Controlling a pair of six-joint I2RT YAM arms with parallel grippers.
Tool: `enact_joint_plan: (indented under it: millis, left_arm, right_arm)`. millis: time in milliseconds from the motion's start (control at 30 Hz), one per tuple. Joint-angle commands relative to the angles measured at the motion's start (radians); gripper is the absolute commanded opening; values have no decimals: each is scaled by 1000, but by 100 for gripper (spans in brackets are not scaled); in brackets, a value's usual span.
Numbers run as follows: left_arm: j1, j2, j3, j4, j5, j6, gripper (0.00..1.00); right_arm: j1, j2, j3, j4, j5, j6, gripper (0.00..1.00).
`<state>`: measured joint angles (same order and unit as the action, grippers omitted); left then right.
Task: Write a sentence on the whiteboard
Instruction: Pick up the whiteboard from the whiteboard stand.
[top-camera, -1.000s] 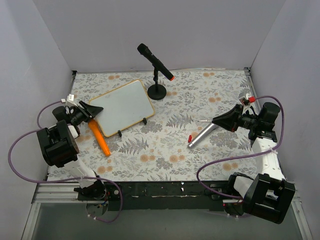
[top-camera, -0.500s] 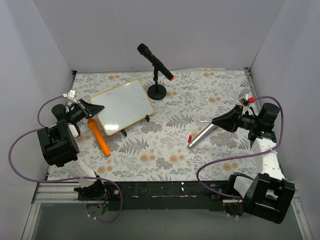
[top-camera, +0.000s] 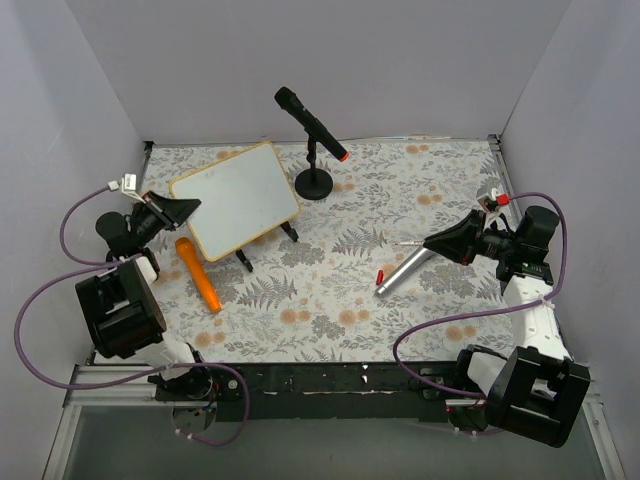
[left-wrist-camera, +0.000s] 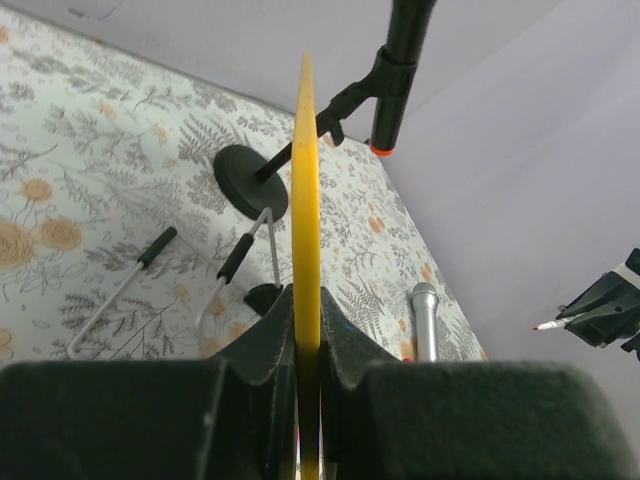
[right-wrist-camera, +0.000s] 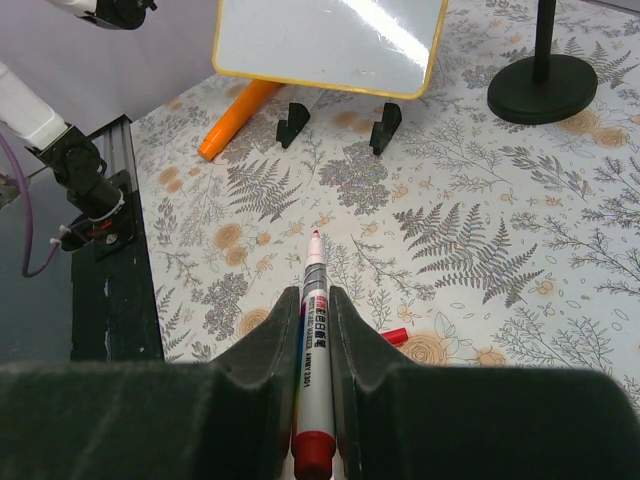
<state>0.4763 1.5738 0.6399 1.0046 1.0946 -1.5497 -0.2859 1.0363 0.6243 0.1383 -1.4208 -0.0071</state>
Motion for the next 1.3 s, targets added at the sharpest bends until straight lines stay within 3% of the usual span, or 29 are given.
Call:
enact_joint_plan:
  millis: [0,200,333,433,767,1000,1267]
  left_arm:
    - [-10,-149,15,72,-48,-50,0]
    - [-36,-300,-6,-75,-104,3,0]
    - [-108,-449,-13,-320,-186,127,0]
    - [-163,-550,-20,-417,-240,160,0]
    - [-293,-722,-196,-291,-288,-72,0]
    - [-462,-808,-267,-288,-436,-84,0]
    - [-675,-765,-358,-127,-590,-102,0]
  right_arm:
    - [4,2,-6,40,-17,-2,1]
    - [4,4,-5,38,-18,-5,1]
    - [4,7,0,21,-15,-24,1]
    - [4,16,15,-32,-12,-75,1]
    - [4,15,103,-304,-15,-335,1]
    - [4,37,282,-685,17,-618,1]
    - [4,171,577,-1421,71,-1184,1]
